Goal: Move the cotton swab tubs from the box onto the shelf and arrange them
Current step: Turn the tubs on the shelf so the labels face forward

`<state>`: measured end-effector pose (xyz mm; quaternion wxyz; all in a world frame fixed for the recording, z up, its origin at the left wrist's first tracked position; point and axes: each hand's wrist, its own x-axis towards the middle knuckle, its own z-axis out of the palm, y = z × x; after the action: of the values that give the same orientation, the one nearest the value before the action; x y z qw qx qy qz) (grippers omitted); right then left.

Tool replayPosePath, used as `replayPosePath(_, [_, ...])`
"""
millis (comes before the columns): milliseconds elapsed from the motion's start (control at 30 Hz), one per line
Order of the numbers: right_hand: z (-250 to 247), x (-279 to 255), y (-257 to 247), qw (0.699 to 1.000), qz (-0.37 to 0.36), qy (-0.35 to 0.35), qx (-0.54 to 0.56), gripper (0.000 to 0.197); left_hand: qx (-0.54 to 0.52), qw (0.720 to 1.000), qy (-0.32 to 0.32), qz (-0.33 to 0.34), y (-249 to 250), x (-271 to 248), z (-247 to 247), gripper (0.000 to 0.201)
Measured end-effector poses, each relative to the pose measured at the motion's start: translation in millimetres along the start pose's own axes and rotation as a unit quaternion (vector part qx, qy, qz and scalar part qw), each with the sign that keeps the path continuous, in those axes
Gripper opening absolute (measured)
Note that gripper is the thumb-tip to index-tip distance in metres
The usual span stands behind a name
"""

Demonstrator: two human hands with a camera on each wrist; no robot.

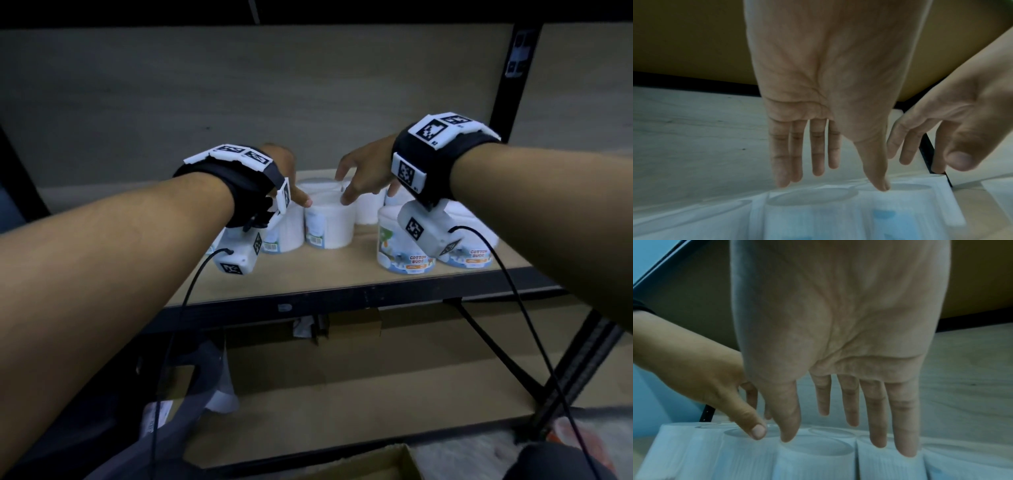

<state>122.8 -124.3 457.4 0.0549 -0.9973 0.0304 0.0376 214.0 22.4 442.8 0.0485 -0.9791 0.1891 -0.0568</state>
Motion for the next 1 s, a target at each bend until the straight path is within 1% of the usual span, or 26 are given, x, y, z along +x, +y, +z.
replayPosePath(67, [3.8,4.6,-8.4,0.999,-0.011,0.023,-0.029,0.064,-0.011,1.0,-0.002,0.016,-4.9,-1.1,4.9,0.064])
replayPosePath(100, [6.0,6.6,-11.3,0.998,-0.016,0.035,-0.043,0.065,-0.019,0.999,-0.013,0.025,-7.2,0.1,8.5,0.064])
replayPosePath(167, [10.5,10.3,-17.4,0.997,-0.017,0.046,-0.056,0.067,-0.04,0.998,-0.038,0.035,-13.7,1.3,16.1,0.069])
replayPosePath(267, [17.3,17.7,-22.2,0.997,-0.02,0.038,-0.068,0.07,-0.047,0.997,-0.054,0.038,-18.8,2.9,26.5,0.078])
replayPosePath(467, [29.4,38.4,-30.4,0.995,-0.038,0.032,-0.089,0.072,-0.056,0.996,-0.04,0.051,-25.3,8.0,33.3,0.084])
replayPosePath(633, [36.4,48.6,-33.1,0.992,-0.042,0.03,-0.116,0.07,-0.063,0.996,-0.02,0.066,-26.6,10.1,34.4,0.083])
replayPosePath(800, [37.7,48.9,-33.1,0.99,-0.04,0.03,-0.131,0.066,-0.062,0.995,-0.018,0.071,-27.2,12.5,34.6,0.083])
replayPosePath(1000, [33.7,44.3,-36.1,0.987,-0.039,0.029,-0.153,0.067,-0.06,0.995,-0.014,0.079,-27.2,10.4,35.6,0.086])
